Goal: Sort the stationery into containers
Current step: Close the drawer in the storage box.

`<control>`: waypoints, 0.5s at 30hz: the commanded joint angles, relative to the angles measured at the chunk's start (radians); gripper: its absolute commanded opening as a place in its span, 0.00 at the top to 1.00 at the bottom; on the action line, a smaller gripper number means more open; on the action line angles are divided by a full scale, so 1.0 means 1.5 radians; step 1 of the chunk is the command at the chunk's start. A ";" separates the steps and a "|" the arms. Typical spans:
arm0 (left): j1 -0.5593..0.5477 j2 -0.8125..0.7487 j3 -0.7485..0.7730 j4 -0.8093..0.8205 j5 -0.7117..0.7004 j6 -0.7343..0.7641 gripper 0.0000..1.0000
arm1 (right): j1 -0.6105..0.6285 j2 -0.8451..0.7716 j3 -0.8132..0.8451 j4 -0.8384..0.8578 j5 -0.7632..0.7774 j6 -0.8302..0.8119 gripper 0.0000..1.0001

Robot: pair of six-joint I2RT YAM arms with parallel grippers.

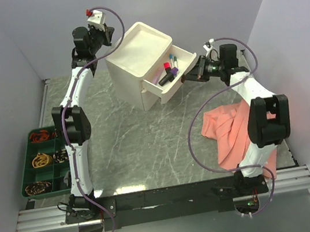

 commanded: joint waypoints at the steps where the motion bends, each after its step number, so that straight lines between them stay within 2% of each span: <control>1: -0.002 -0.030 0.008 0.021 0.051 0.004 0.98 | 0.033 0.046 0.085 0.024 0.007 0.000 0.98; 8: -0.002 -0.023 0.017 -0.024 0.126 0.006 0.96 | 0.066 0.132 0.238 -0.010 0.003 -0.004 0.97; 15: -0.002 -0.030 -0.001 -0.038 0.158 0.004 0.97 | 0.110 0.183 0.301 -0.003 0.003 0.006 0.96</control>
